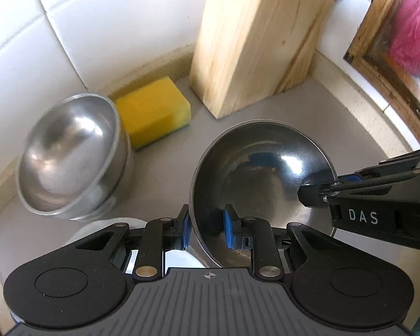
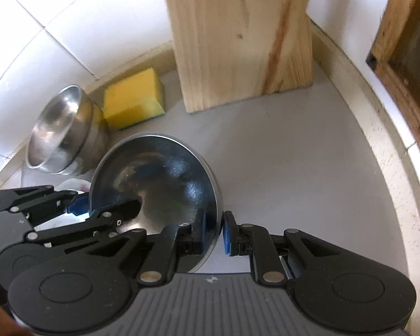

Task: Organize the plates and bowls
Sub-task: 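Close both grippers on the rim of that steel bowl, then lift the bowl with both grippers and lower it onto the bowl stack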

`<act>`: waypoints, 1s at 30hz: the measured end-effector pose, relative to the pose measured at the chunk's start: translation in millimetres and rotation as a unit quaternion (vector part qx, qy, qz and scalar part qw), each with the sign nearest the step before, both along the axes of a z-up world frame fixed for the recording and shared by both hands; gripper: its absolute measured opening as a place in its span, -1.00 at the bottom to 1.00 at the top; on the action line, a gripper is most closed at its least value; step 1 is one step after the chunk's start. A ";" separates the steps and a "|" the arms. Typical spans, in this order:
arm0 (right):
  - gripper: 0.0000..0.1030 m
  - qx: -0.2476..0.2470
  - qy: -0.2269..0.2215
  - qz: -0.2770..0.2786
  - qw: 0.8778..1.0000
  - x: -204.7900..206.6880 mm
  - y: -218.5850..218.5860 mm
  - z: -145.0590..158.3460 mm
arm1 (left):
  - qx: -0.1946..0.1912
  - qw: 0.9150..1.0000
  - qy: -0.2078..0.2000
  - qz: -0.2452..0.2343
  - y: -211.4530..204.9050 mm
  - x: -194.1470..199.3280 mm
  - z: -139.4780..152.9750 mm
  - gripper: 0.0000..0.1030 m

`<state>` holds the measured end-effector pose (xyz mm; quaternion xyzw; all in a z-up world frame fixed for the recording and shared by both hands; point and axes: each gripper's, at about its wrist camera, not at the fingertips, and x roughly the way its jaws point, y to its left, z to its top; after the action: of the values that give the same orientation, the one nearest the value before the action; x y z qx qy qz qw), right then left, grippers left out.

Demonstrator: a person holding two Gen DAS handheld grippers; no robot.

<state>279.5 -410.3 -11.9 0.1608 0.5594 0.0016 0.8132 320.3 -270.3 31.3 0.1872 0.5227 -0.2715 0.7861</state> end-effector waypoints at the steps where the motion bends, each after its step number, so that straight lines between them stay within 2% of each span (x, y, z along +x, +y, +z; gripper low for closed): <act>1: -1.00 -0.002 -0.004 0.002 1.000 0.0 1.6 3.9 | -0.001 1.000 -0.005 0.001 1.8 -0.7 4.3 -0.55; 17: -1.00 -0.007 -0.063 0.050 0.997 15.6 42.8 68.3 | -0.012 0.996 -0.062 0.060 50.0 1.6 70.3 -0.51; 26: -1.00 -0.005 -0.086 0.096 0.992 44.5 88.6 91.3 | -0.016 0.988 -0.092 0.122 88.4 28.2 98.6 -0.47; 30: -1.00 -0.005 -0.095 0.113 0.989 59.9 105.2 98.4 | -0.015 0.985 -0.097 0.140 97.9 40.5 100.8 -0.47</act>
<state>339.4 -305.2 86.5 0.0918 0.4939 0.1058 0.8582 360.8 -172.4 132.1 0.1255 0.4613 -0.1468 0.8660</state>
